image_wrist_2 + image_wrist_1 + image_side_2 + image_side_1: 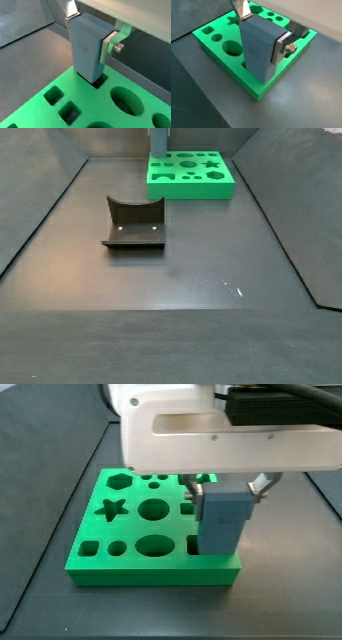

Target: Insert the rectangle object.

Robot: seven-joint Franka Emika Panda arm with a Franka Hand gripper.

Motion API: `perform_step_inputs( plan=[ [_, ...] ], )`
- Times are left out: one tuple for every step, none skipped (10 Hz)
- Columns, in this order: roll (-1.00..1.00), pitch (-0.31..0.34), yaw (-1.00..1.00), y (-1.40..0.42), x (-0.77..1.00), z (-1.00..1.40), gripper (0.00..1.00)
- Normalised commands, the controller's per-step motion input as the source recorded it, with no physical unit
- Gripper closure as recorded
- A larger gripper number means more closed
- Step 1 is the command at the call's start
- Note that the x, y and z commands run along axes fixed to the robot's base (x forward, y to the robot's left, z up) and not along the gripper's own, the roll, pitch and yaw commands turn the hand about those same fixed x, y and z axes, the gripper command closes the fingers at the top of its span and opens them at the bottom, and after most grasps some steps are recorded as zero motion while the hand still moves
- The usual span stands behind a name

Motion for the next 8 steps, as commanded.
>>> perform_step_inputs(
  plan=[
    [0.00, -0.030, 0.00, 0.00, -0.30, -0.26, 1.00],
    [0.00, 0.000, 0.04, 0.01, -0.14, -0.29, 1.00],
    [0.01, 0.004, 0.14, 0.10, 0.00, -0.41, 1.00],
    [0.08, 0.043, 0.13, 0.08, 0.07, -0.60, 1.00],
    [0.11, 0.077, 0.06, 0.06, 0.25, -0.76, 1.00],
    [0.05, 0.013, 0.00, 0.00, 0.19, -0.64, 1.00],
    [-0.04, 0.000, 0.00, 0.00, 0.15, -0.28, 1.00],
    [0.00, 0.083, 0.00, 0.00, 0.09, 0.00, 1.00]
  ],
)
